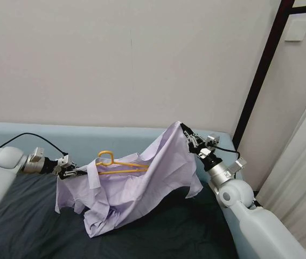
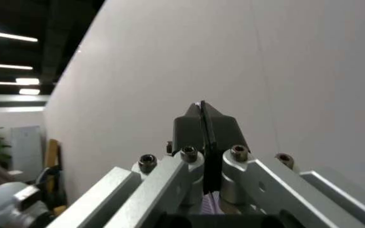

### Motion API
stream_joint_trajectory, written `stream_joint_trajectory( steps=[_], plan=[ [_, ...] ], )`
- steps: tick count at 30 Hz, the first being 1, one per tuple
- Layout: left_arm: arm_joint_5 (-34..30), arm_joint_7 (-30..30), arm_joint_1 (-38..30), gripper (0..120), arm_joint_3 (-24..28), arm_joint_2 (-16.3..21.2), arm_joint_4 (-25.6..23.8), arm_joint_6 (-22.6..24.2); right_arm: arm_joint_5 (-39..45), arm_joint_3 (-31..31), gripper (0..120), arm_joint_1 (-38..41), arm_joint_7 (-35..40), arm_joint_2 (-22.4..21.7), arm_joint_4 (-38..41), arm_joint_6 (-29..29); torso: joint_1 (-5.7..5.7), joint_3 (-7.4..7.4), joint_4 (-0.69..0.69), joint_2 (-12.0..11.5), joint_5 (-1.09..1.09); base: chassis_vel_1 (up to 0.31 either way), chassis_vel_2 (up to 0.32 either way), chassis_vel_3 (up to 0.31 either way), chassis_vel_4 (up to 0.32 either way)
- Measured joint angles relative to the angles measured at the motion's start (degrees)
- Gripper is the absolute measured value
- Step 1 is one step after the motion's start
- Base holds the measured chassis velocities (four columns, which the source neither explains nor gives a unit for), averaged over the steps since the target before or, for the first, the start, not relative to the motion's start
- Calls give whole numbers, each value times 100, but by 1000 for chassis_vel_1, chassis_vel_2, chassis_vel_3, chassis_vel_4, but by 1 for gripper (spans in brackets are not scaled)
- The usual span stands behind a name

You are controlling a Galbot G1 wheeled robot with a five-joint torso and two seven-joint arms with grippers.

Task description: Pick up the clothes from the sofa and hang them on the clothes hanger.

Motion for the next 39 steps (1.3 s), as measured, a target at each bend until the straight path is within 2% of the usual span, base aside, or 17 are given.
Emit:
stream_joint_trajectory(
  steps=[3,8,11,12,16,20,27,32,39],
  plan=[
    [-197,-276,123,1,-2,-32,-102,94,-49,-48,0,-294,-238,-88,268,137,0,0,-3,0,1,0,0,0,0],
    [-454,-378,158,1,32,-154,-159,208,-344,-114,0,-671,-694,-209,367,310,0,0,-5,0,1,0,0,0,0],
    [-802,-380,107,1,110,-244,-231,302,-1082,-203,0,-1011,-1127,-327,137,543,0,0,-5,0,2,0,0,0,0],
    [-802,-380,107,1,110,-244,-231,302,-1082,-203,0,-1011,-1127,-327,137,543,0,0,-5,0,2,0,0,0,0],
    [-1185,-376,-134,1,246,-277,-333,368,-2161,-252,0,-1235,-1640,-354,-416,1070,0,0,-4,0,3,0,0,0,0],
    [-1313,-382,-303,1,393,-250,-367,373,-2587,-267,0,-1292,-1875,-323,-733,1347,0,0,-4,0,3,0,0,0,0],
    [-1327,-374,-341,1,466,-249,-414,331,-2959,-361,0,-1283,-2020,-80,-1231,1629,0,0,-2,0,1,0,0,0,0],
    [-1221,-492,-362,1,485,-284,-398,231,-2986,-392,0,-1287,-2258,26,-1253,1634,0,0,-2,0,1,0,0,0,0],
    [-1153,-1156,-368,1,506,-382,-402,97,-3364,-404,0,-1396,-2687,85,-1247,1688,0,0,-4,0,1,0,0,0,0]
  ],
)
